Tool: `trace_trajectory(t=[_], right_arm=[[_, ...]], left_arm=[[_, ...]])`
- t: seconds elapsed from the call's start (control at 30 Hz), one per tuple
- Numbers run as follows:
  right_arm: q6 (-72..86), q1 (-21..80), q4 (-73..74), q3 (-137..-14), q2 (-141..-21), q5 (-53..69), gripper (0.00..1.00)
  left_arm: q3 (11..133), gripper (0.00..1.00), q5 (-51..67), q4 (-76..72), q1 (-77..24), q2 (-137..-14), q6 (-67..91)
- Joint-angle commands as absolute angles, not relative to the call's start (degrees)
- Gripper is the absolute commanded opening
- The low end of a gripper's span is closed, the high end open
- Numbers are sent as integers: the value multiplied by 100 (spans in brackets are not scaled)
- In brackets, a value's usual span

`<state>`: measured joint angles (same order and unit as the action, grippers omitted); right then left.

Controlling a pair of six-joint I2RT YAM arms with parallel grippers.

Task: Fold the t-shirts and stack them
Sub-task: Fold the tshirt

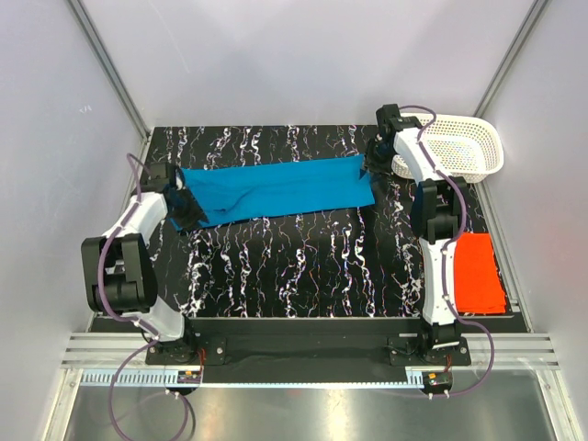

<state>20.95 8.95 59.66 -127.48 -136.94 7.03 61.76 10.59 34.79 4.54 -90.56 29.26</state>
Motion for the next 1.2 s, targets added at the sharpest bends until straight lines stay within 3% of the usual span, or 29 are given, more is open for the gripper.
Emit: trace_trajectory(t=[0.0, 0.2, 0.73, 0.93, 1.17], right_arm=[[2048, 914, 6205, -13087, -13913, 747, 48], [1951, 1151, 6293, -13166, -14071, 703, 59], [1705, 1239, 6311, -12402, -14045, 369, 61], [1836, 1248, 6144, -11629, -13755, 588, 60], [2153, 1318, 5407, -9515, -12703, 1106, 60]], left_arm=[[6205, 34, 1143, 3243, 685, -8798, 2944], [6565, 36, 1160, 3226, 896, -9298, 3050], [7171, 37, 1511, 3041, 1230, -10951, 3313], [7435, 38, 1520, 3041, 1230, -11311, 3270], [7980, 39, 1459, 3050, 1222, -11856, 3156]])
